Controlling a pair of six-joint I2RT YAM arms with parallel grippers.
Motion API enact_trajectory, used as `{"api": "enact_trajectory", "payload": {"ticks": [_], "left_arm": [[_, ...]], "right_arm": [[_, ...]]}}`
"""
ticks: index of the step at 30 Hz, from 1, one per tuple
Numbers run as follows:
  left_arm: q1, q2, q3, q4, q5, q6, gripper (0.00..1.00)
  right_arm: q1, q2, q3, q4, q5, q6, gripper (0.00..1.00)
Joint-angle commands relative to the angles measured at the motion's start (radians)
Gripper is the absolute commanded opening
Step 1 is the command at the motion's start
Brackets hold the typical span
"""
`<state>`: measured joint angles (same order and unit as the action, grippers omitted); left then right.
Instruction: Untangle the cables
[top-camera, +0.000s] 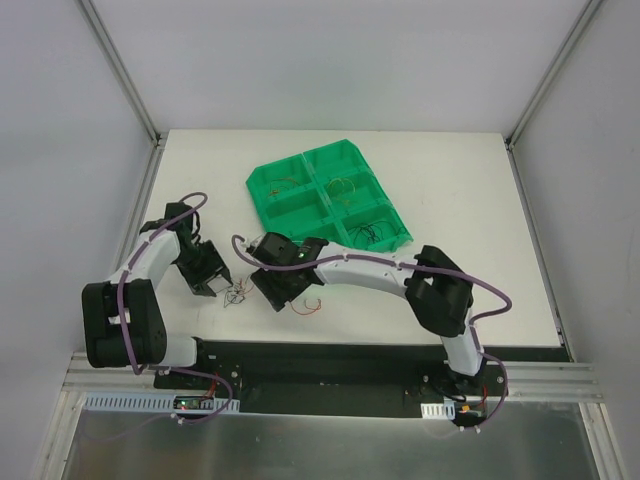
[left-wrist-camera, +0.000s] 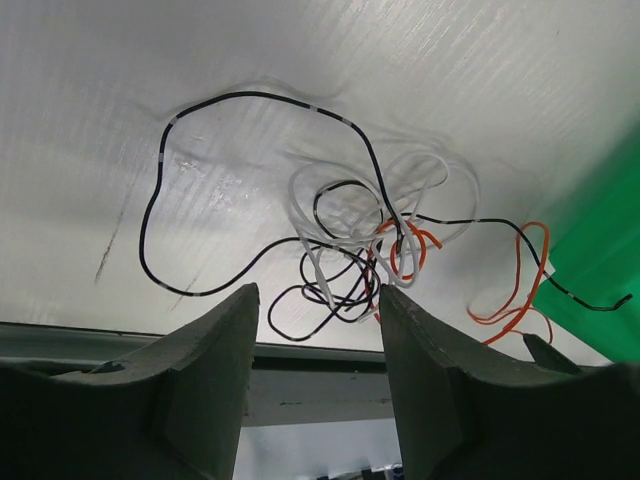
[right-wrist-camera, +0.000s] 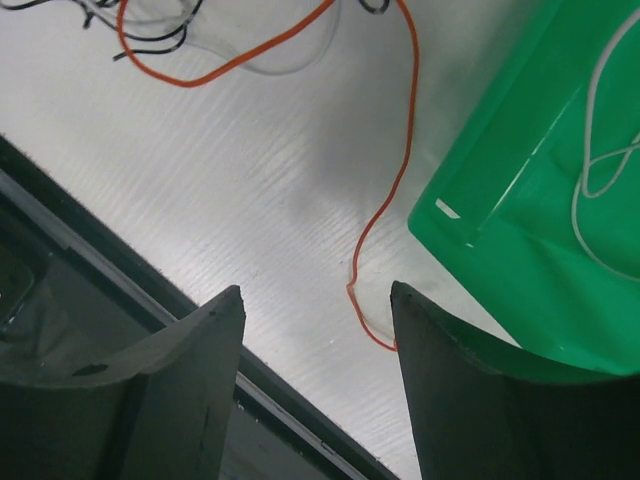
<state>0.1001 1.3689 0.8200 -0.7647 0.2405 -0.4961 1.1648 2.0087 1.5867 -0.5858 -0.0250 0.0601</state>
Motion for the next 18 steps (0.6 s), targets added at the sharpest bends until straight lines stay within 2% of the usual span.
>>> {"api": "enact_trajectory", "payload": {"ticks": [1,8,13,15,16,18], "left_arm": [[0.006,0.021,-0.005,0.005,0.048,0.010,0.52],[0.007,0.087,-0.018,0.045,0.102,-0.028,0.52],[0.006,0.122,-0.027,0.064,0.099,-0.047,0.52],[0.007,0.131,-0.031,0.073,0.080,-0.048,0.52],[0.007,0.140,-0.033,0.077,0.066,-0.047,0.52],[0.007,0.165,-0.033,0.090,0.056,-0.045,0.51]], "right_arm": [[0.022,0.021,-0.017,0.075,0.164,0.070,0.63],[0.029,0.082,-0.004,0.083,0.232,0.050,0.59],[0.029,0.128,0.018,0.087,0.188,0.023,0.29],[0.033,0.127,0.027,0.073,0.195,0.009,0.10],[0.038,0.116,0.024,0.066,0.217,0.000,0.04],[0.044,0.069,0.007,0.064,0.241,-0.023,0.00]]}}
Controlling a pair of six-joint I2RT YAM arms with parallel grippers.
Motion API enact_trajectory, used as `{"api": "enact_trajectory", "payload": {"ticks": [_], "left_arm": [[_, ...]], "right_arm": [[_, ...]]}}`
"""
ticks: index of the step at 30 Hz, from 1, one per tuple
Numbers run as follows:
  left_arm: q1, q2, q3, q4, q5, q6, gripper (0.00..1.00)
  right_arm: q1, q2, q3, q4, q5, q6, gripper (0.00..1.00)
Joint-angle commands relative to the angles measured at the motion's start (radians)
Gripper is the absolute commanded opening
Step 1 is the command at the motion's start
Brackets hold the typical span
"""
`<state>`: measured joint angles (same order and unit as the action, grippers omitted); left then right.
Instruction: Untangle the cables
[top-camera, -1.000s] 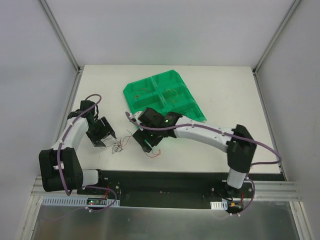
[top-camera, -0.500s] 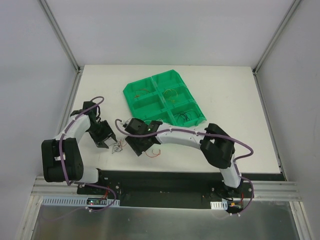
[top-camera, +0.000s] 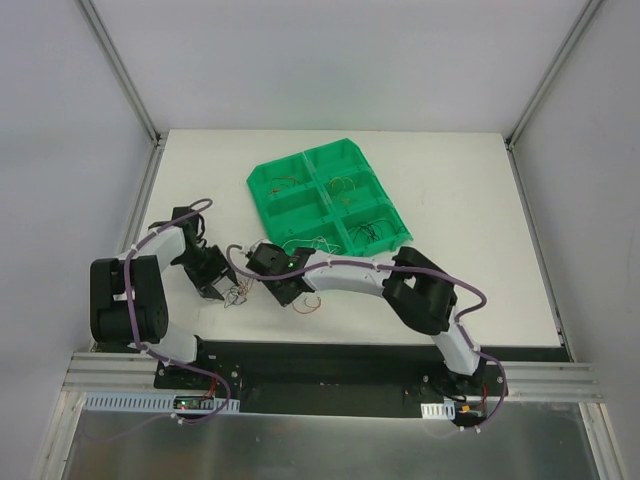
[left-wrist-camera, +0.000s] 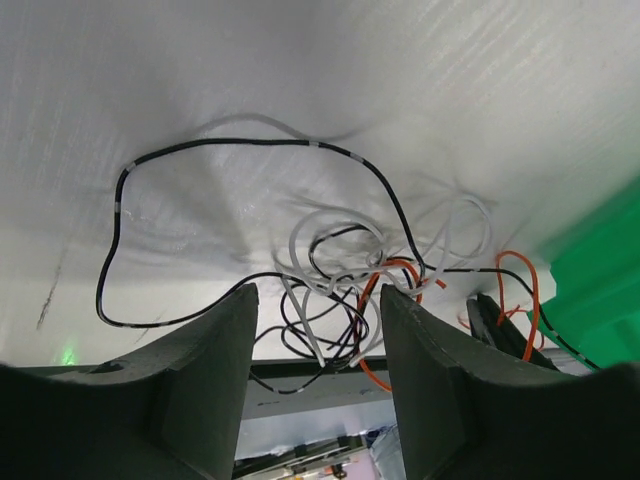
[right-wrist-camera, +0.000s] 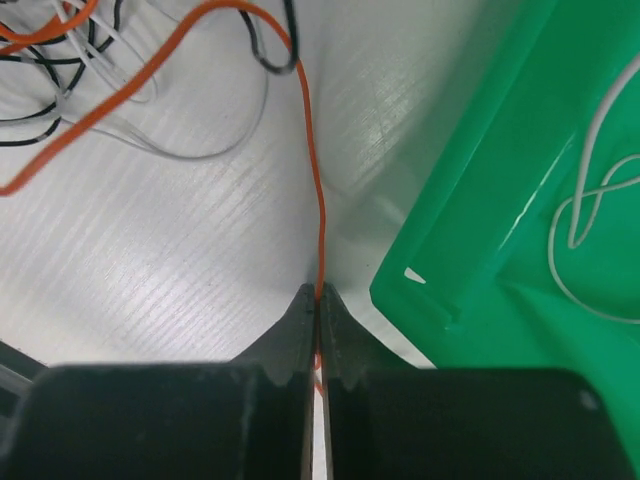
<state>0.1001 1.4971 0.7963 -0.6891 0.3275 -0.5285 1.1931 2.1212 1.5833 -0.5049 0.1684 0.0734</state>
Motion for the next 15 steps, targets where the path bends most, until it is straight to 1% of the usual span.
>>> {"api": "enact_trajectory", "payload": {"ticks": [1,4,8,11,15], "left_arm": [[0.007,0.054,-0.011,0.020,-0.033,-0.013,0.50],[0.007,0.095,-0.014,0.042,-0.033,-0.013,0.41],[0.007,0.118,-0.017,0.051,-0.057,-0.008,0.27],[0.007,0.129,-0.014,0.051,-0.076,0.001,0.17],[0.012,0.149,-0.006,0.051,-0.090,0.009,0.04]], "right_arm": [[0.017,-0.094,-0.002,-0.018,0.058,-0.044,0.00],[0.017,-0.252,-0.048,-0.017,0.098,-0.064,0.00],[0.017,-0.473,-0.042,-0.056,0.282,-0.128,0.00],[0.010,-0.611,0.041,-0.112,0.461,-0.176,0.00],[0.007,-0.740,0.209,-0.103,0.682,-0.276,0.00]]}}
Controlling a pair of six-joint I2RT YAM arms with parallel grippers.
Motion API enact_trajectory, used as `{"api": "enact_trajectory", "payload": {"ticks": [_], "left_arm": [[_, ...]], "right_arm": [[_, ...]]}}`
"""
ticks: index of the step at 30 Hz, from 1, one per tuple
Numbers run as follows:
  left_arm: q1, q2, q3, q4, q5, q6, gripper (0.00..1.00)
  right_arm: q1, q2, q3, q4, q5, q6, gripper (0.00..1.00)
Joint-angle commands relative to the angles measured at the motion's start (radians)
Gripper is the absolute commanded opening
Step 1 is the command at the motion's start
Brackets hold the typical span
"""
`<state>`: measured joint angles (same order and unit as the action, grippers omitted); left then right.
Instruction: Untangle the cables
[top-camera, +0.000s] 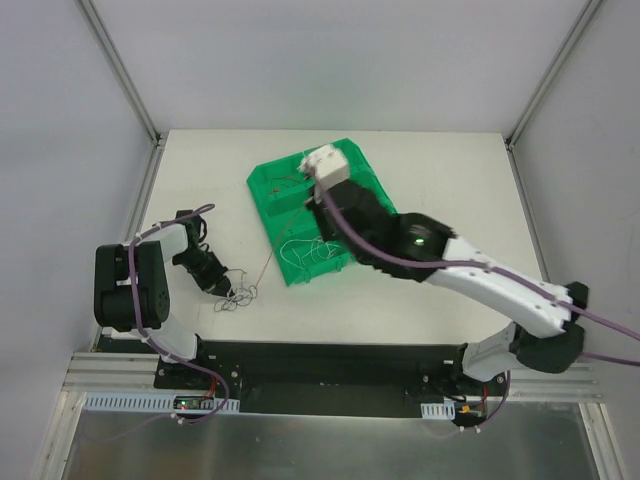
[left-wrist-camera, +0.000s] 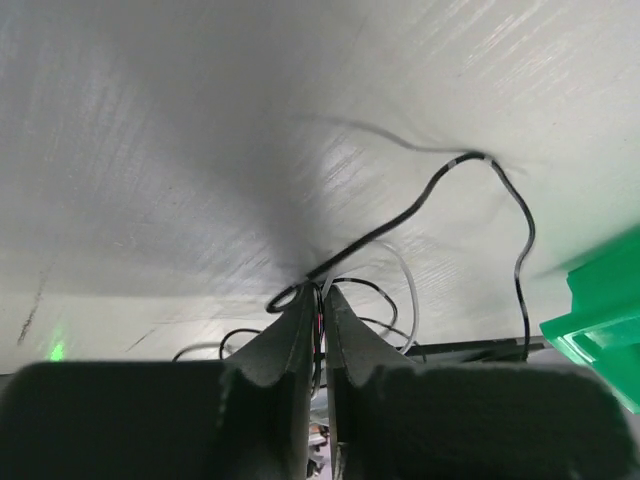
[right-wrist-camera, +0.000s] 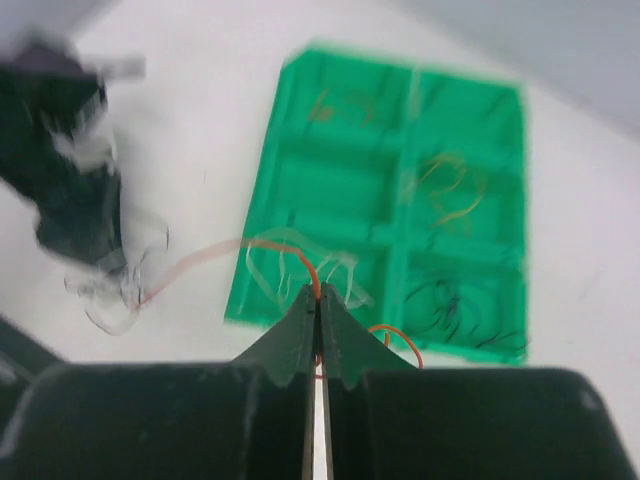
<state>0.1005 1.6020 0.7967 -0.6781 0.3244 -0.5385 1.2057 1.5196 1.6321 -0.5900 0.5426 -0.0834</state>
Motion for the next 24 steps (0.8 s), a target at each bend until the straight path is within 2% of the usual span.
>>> {"api": "enact_trajectory", "payload": {"ticks": [1,5,10,13,16,21,24], "left_arm": [[0.013,0.045,-0.008,0.041,-0.090,0.018,0.03],[0.016,0.052,-0.007,0.041,-0.094,0.015,0.00],[0.021,0.047,-0.001,0.041,-0.123,0.018,0.00],[0.022,0.039,0.010,0.040,-0.125,0.029,0.00],[0.022,0.001,0.035,0.034,-0.101,0.052,0.00],[0.022,-0.141,0.105,0.025,-0.012,0.084,0.42],[0.021,-0.235,0.153,0.014,0.025,0.081,0.54]], "right_arm": [[-0.006,-0.160,0.198,0.007,0.351,-0.157,0.00],[-0.008,-0.225,0.346,0.142,0.457,-0.332,0.00],[-0.006,-0.231,0.500,0.240,0.496,-0.522,0.00],[-0.006,-0.228,0.512,0.306,0.499,-0.640,0.00],[-0.009,-0.246,0.439,0.297,0.514,-0.638,0.00],[-0.020,-0.315,0.237,0.239,0.497,-0.494,0.00],[-0.046,-0.337,0.158,0.145,0.465,-0.368,0.00]]}}
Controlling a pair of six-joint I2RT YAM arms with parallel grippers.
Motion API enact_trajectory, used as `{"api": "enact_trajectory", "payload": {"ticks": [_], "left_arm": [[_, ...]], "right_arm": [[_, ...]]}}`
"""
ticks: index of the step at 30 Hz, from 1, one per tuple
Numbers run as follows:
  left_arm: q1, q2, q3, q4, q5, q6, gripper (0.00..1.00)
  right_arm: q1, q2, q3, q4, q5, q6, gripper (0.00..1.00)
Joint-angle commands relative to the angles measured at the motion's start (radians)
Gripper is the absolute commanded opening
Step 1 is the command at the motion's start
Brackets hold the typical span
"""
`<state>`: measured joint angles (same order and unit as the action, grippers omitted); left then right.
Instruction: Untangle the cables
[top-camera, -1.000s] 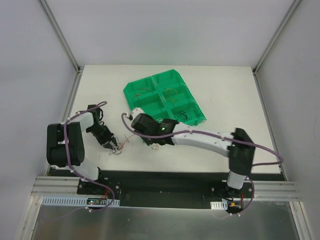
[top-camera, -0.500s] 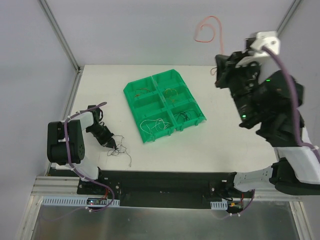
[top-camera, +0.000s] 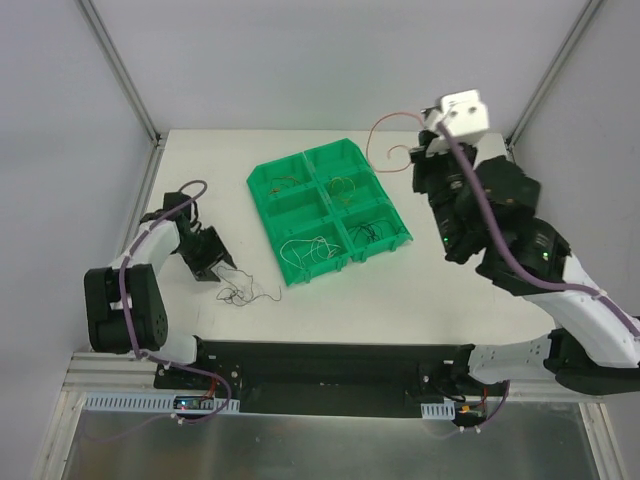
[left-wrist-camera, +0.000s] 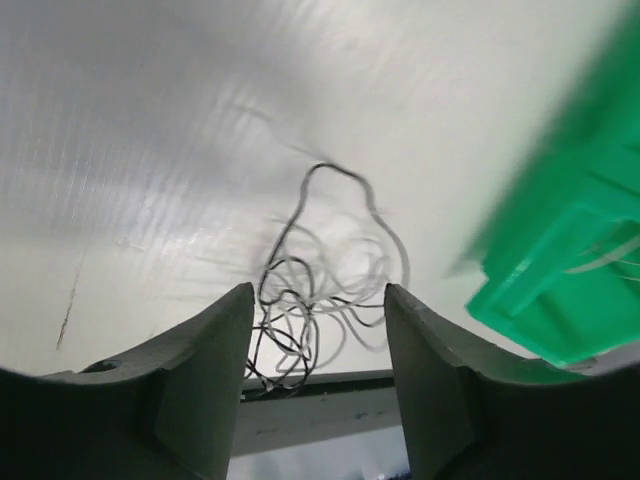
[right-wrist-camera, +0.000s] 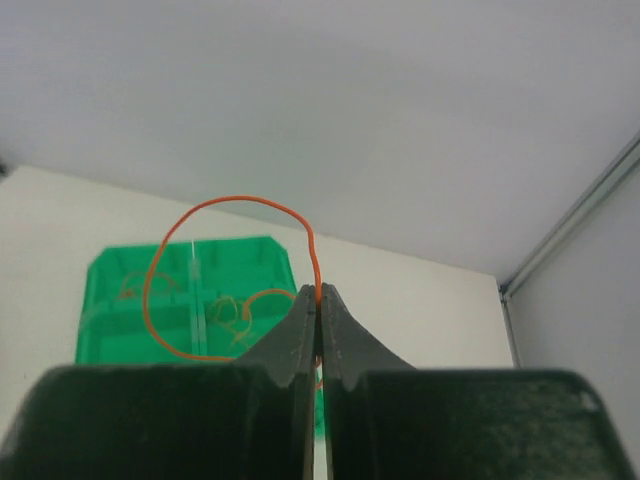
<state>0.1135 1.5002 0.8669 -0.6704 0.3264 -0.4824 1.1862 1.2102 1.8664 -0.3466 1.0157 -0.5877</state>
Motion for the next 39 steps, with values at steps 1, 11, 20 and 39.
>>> {"api": "enact_trajectory", "payload": {"ticks": [1,11,20,39], "left_arm": [[0.009,-0.158,0.098,0.005,0.028,0.019,0.57],[-0.011,-0.304,0.193,0.018,0.207,-0.099,0.64],[-0.374,-0.137,0.493,0.218,0.586,-0.047,0.70],[-0.626,0.034,0.495,0.324,0.888,-0.010,0.65]], "right_arm": [[-0.042,-0.034,-0.096,-0.132,-0.037,0.190,0.00],[-0.232,0.037,-0.203,-0.452,-0.633,0.561,0.00],[-0.324,0.109,-0.269,-0.499,-1.169,0.543,0.00],[-0.458,-0.021,-0.454,-0.361,-1.505,0.563,0.00]]}}
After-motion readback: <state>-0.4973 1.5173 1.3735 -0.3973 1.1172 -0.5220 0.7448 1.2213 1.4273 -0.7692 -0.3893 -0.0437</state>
